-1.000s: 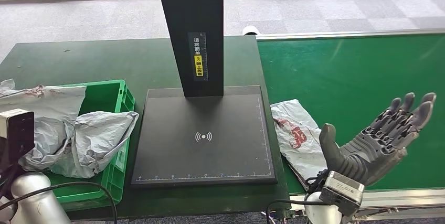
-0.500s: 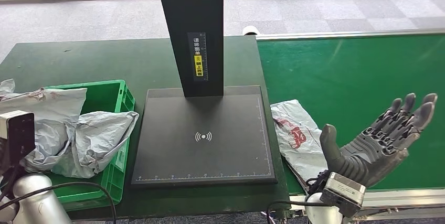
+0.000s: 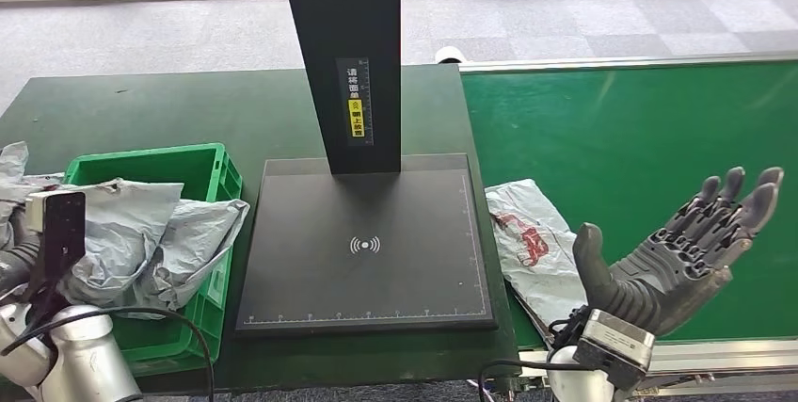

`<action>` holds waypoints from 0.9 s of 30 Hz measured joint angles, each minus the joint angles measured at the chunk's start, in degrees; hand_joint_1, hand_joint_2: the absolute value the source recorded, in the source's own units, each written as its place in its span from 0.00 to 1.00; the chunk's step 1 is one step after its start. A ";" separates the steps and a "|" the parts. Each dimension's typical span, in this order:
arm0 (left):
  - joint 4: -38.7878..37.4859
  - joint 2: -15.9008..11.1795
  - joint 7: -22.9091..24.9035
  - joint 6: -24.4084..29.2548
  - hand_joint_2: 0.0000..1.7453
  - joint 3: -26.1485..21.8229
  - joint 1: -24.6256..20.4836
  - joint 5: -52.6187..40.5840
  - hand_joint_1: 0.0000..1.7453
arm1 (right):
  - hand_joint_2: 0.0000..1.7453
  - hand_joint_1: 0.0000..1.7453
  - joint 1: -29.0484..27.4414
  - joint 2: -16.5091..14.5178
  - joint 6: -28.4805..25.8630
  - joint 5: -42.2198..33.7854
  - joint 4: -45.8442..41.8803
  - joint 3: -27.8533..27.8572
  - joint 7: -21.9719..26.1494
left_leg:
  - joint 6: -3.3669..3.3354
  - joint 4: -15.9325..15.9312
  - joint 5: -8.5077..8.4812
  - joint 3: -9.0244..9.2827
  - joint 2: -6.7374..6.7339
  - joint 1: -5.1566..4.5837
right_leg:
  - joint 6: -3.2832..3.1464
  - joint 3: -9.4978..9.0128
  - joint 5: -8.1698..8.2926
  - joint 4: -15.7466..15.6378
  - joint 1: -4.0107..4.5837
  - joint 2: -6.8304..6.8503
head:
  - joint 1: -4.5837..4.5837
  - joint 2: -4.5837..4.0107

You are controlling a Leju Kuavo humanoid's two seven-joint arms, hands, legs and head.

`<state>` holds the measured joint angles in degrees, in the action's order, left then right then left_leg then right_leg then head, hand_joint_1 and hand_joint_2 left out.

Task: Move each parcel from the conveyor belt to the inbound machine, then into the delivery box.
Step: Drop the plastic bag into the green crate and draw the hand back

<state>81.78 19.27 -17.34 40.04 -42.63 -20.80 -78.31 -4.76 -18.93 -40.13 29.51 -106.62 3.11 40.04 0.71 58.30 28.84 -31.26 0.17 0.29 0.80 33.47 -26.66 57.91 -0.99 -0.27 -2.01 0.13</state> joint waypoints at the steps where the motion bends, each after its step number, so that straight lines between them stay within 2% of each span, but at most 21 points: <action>1: -2.70 -0.67 2.23 0.00 0.00 -0.09 -0.56 -1.40 0.00 | 1.00 0.00 -0.03 0.00 0.00 0.03 -0.01 -0.02 0.00 | 0.00 0.00 0.00 0.01 0.00 0.00 | -0.01 0.00 0.01 0.00 0.00 0.00 | 0.00 0.00; 4: -10.06 -2.68 6.18 0.00 0.00 -0.10 -2.13 -3.30 0.00 | 1.00 0.00 -0.13 -0.01 0.00 0.12 -0.02 -0.07 0.00 | 0.01 0.00 -0.02 0.01 -0.01 0.01 | -0.04 -0.01 0.03 0.01 0.02 -0.01 | 0.00 0.00; 6: -13.27 -3.36 5.32 0.01 0.00 -0.11 -2.79 -2.11 0.00 | 1.00 0.00 -0.13 -0.02 0.00 0.21 -0.02 -0.11 0.00 | 0.02 0.00 -0.03 0.00 -0.01 0.02 | -0.04 -0.02 0.03 0.01 0.02 -0.01 | 0.00 0.00; 7: -14.05 -3.38 3.43 0.02 0.00 -0.12 -2.93 -0.56 0.00 | 1.00 0.00 -0.12 -0.02 0.00 0.22 -0.01 -0.13 -0.01 | 0.02 0.00 -0.03 -0.01 -0.01 0.02 | -0.04 -0.02 0.03 0.01 0.01 -0.01 | -0.01 0.00; 9: -14.42 -2.89 -0.87 0.07 0.00 -0.12 -2.98 2.52 0.00 | 1.00 0.00 -0.10 -0.02 0.01 0.09 0.00 -0.14 -0.02 | 0.02 0.00 -0.03 -0.02 0.04 0.01 | -0.04 -0.03 0.03 0.01 0.00 0.02 | -0.01 0.00; 11: -14.49 -2.35 -2.95 0.09 0.00 -0.12 -2.99 3.82 0.00 | 1.00 0.00 -0.11 -0.02 0.02 -0.08 0.00 -0.14 -0.02 | 0.01 0.00 -0.02 -0.04 0.08 0.00 | -0.04 -0.04 0.02 0.00 -0.01 0.04 | -0.01 0.00; 23: -14.59 -1.14 -4.33 0.09 0.00 -0.12 -3.05 4.77 0.00 | 1.00 0.00 -0.12 -0.01 0.02 -0.54 0.00 -0.14 -0.02 | 0.01 0.00 -0.02 0.01 0.06 -0.03 | -0.04 -0.03 0.03 0.00 -0.02 0.04 | -0.01 0.00; 27: -13.92 -0.66 -6.54 0.09 0.00 -0.12 -3.04 6.42 0.00 | 1.00 0.00 -0.12 -0.02 0.02 -0.61 0.00 -0.14 -0.02 | 0.01 0.00 -0.02 0.00 0.06 -0.02 | -0.04 -0.03 0.03 0.00 -0.02 0.03 | -0.01 0.00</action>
<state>67.86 18.62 -23.87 40.13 -42.75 -23.84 -71.88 -4.88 -18.95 -40.11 28.90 -106.62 2.97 40.03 0.72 58.30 28.82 -31.26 0.23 0.27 0.76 33.44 -26.64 57.90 -1.00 -0.24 -2.01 0.13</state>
